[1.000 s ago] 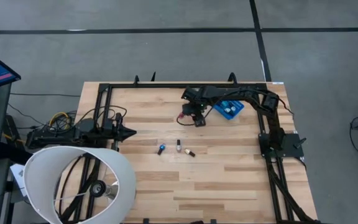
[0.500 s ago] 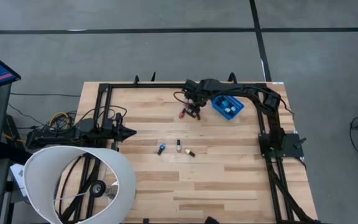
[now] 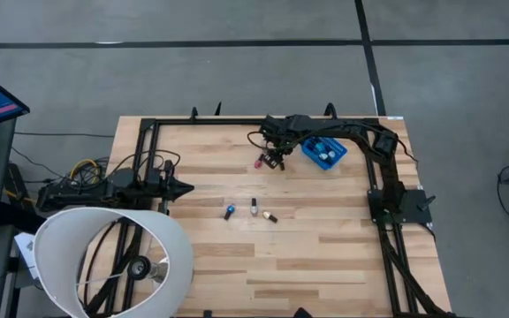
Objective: Pick & Place Nail Polish
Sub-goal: Put the pink nail polish bottle into the blue bin
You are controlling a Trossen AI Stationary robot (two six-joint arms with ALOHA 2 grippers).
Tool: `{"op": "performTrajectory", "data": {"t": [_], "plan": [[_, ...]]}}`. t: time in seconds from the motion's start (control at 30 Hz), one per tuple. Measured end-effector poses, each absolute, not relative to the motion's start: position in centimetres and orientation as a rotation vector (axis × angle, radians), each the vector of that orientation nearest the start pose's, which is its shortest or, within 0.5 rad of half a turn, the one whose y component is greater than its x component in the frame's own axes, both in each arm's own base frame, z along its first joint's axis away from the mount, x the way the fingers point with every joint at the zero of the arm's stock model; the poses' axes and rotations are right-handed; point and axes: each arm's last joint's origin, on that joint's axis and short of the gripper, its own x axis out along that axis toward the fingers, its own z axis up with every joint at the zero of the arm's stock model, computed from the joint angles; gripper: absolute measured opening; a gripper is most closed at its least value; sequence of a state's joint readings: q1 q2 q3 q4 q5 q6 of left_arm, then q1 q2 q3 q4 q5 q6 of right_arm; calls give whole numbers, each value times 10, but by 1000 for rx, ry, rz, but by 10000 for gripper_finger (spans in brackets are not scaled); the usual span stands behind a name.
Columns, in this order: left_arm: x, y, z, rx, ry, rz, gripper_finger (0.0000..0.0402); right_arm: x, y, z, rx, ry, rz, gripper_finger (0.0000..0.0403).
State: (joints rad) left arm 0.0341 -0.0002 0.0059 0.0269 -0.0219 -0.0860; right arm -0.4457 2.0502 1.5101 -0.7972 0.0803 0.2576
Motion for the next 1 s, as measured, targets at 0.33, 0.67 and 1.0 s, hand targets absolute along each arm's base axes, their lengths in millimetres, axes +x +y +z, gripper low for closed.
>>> {"op": "performTrajectory", "data": {"t": [0.33, 0.67, 1.0], "plan": [[97, 4, 168, -86, -35, 55, 11, 360, -174, 157, 537, 1256, -670, 221], [97, 4, 168, -86, -35, 55, 11, 352, -162, 135, 568, 1269, -690, 220], [97, 4, 168, -86, -35, 55, 11, 354, -154, 134, 554, 1285, -672, 146]]}}
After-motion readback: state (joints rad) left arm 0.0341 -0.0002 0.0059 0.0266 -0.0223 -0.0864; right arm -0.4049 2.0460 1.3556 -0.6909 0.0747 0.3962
